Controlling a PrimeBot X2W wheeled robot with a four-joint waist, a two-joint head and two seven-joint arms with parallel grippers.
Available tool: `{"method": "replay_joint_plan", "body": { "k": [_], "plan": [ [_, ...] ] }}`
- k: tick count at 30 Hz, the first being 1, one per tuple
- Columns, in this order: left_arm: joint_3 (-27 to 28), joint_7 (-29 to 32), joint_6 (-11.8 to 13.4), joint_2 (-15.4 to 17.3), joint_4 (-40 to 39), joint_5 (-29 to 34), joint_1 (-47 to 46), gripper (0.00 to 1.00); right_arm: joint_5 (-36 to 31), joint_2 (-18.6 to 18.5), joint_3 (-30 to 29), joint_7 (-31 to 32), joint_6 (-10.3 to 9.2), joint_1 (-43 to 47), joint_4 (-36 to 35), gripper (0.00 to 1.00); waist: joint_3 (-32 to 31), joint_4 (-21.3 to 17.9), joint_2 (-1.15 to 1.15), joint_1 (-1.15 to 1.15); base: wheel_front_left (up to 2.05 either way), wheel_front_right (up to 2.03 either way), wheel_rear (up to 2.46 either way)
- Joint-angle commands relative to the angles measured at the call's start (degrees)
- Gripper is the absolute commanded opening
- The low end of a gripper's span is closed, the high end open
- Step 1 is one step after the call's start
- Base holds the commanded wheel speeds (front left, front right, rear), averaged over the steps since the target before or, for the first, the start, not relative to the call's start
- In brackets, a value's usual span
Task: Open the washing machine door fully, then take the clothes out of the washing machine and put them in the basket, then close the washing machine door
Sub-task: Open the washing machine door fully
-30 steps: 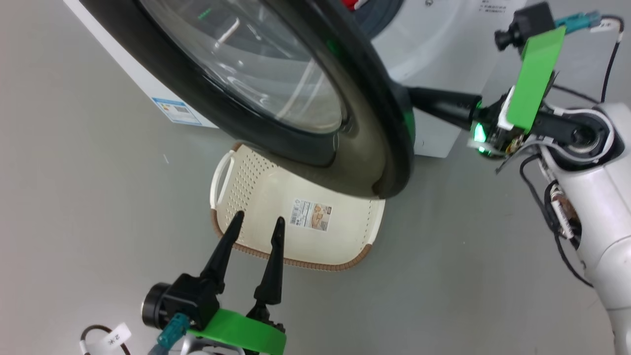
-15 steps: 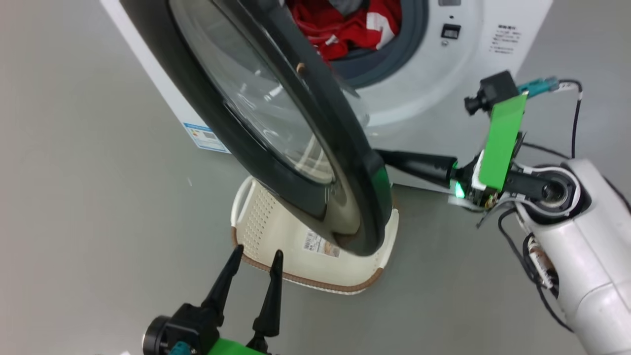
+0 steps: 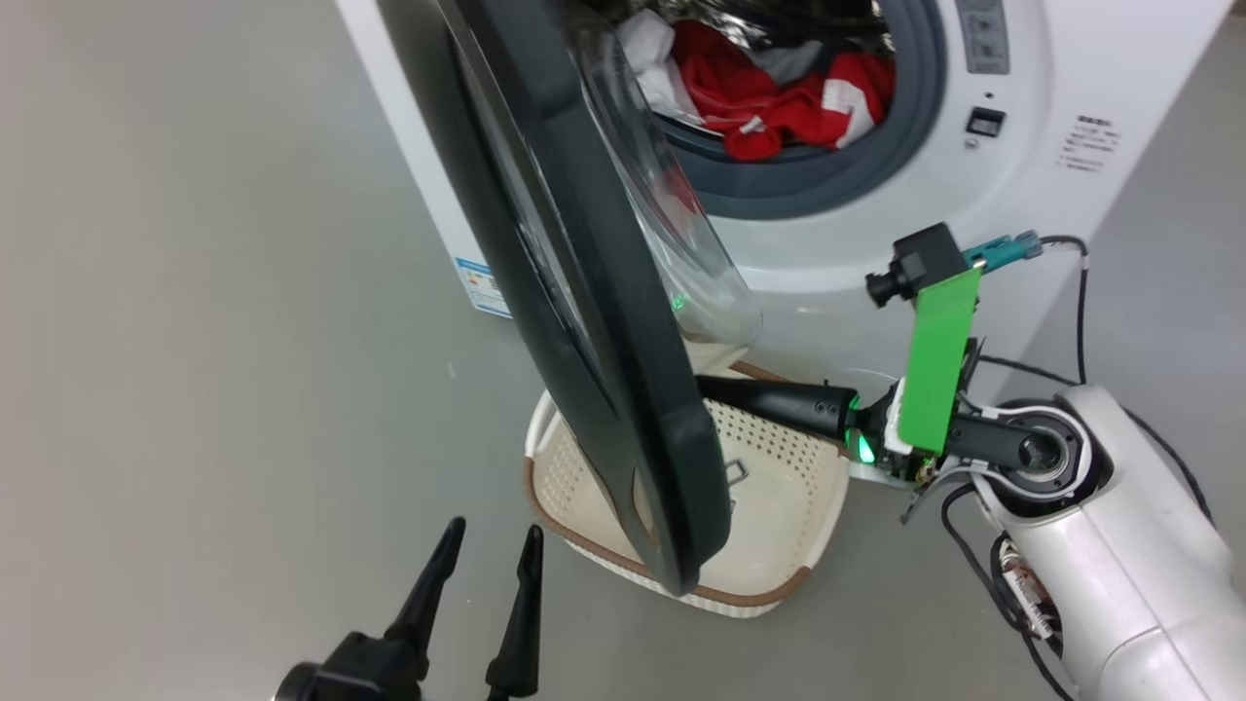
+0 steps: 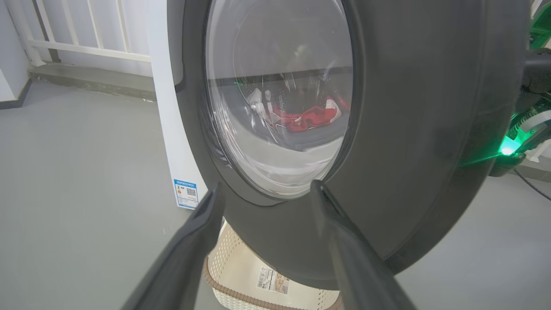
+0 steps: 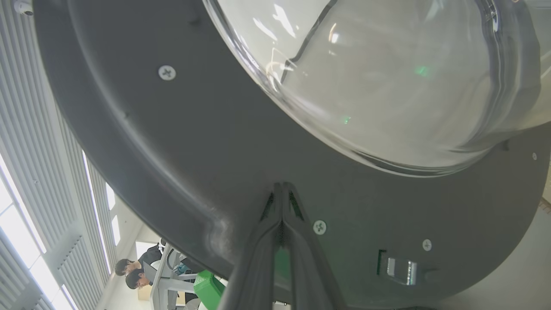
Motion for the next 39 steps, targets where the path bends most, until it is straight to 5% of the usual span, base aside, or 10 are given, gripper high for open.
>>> {"method": "replay_joint_plan", "body": {
  "k": [1, 13, 35, 36, 39],
  "plan": [
    [2.08, -0.46, 0.55, 0.45, -1.56, 0.94, 0.23, 1.00, -0.19, 1.43, 1.18, -0.02, 0.43, 0.38, -2.02, 0.00, -1.02, 1.43, 0.00, 0.00, 0.00, 0.00, 0.00],
    [3.65, -0.46, 0.85, 0.45, -1.85, 1.44, 2.15, 1.00, -1.61, 3.17, 2.08, -0.82, 0.43, 3.31, -3.37, 0.00, -3.24, 6.08, 0.00, 0.00, 0.00, 0.00, 0.00],
    [7.09, -0.46, 1.82, 0.45, -3.84, 2.18, 3.42, 1.00, -1.76, 5.72, 5.93, -3.21, 0.43, 2.25, -2.58, 0.00, -3.02, 6.54, 0.00, 0.00, 0.00, 0.00, 0.00],
    [7.07, -0.46, 1.77, 0.45, -3.74, 2.18, 3.34, 1.00, -1.91, 5.73, 5.94, -3.45, 0.43, 2.32, -2.54, 0.06, -3.07, 6.51, 0.00, 0.00, 0.00, 0.00, 0.00],
    [6.81, -0.46, 1.34, 0.45, -3.08, 2.08, 2.99, 1.00, -2.36, 5.69, 5.80, -4.01, 0.43, 2.88, -2.66, 0.55, -3.31, 6.38, 0.00, 0.00, 0.00, 0.00, 0.00]
  ]
}}
